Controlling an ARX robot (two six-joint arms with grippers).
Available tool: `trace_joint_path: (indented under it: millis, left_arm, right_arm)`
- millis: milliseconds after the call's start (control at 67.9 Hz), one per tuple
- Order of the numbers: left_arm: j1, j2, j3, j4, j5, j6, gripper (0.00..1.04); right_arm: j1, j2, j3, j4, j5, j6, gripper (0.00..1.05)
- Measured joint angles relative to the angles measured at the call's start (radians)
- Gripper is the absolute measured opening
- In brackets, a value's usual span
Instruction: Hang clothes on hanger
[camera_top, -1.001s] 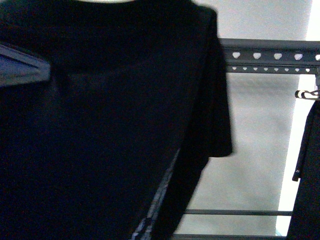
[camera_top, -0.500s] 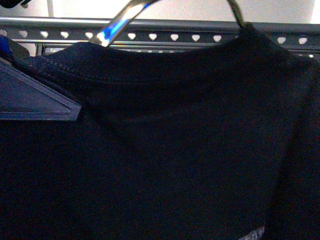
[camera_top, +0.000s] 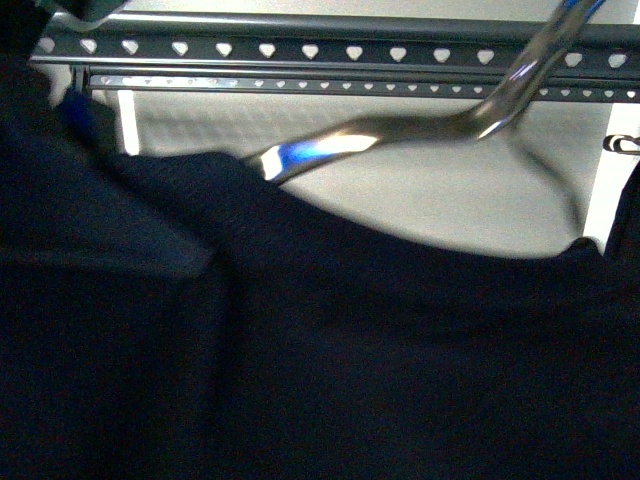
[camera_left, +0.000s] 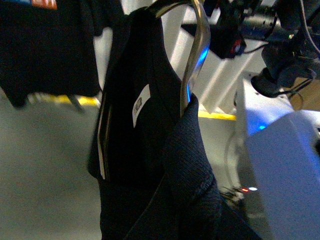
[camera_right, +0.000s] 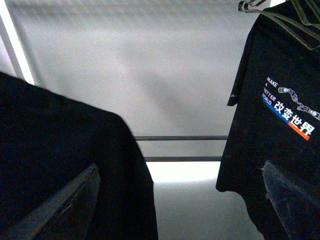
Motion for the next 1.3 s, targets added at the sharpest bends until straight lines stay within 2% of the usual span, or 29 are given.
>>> trace_joint_path:
  millis: [44, 132, 206, 339, 486, 780, 1045, 1295]
  left_arm:
    - [-0.021, -0.011, -0.003, 0.084, 0.047, -0.013, 0.04]
    - [-0.046, -0.077, -0.084, 0.384, 0.137, -0.129, 0.04]
    - [-0.050, -0.122, -0.124, 0.581, 0.171, -0.236, 0.04]
    - [-0.050, -0.148, -0.132, 0.749, 0.187, -0.377, 0.04]
    - [-0.050, -0.144, -0.130, 0.774, 0.178, -0.446, 0.04]
    - [-0.055, -0.108, -0.101, 0.969, 0.091, -0.598, 0.04]
    - [-0.052, -0.056, -0.077, 0.935, 0.034, -0.601, 0.04]
    - [-0.048, -0.054, -0.077, 0.897, 0.044, -0.579, 0.04]
  right_arm:
    - [0.000, 0.000, 0.000, 0.000, -0.004, 0.000, 0.97]
    - [0.000, 0.000, 0.000, 0.000, -0.003, 0.000, 0.97]
    - [0.000, 0.000, 0.000, 0.000, 0.000, 0.000, 0.97]
    - [0.000, 0.000, 0.000, 0.000, 0.000, 0.000, 0.97]
    - [0.000, 0.000, 0.000, 0.000, 0.000, 0.000, 0.97]
    - [0.000, 0.000, 0.000, 0.000, 0.000, 0.000, 0.97]
    - [0.000, 0.000, 0.000, 0.000, 0.000, 0.000, 0.97]
    - [0.000, 0.000, 0.000, 0.000, 0.000, 0.000, 0.97]
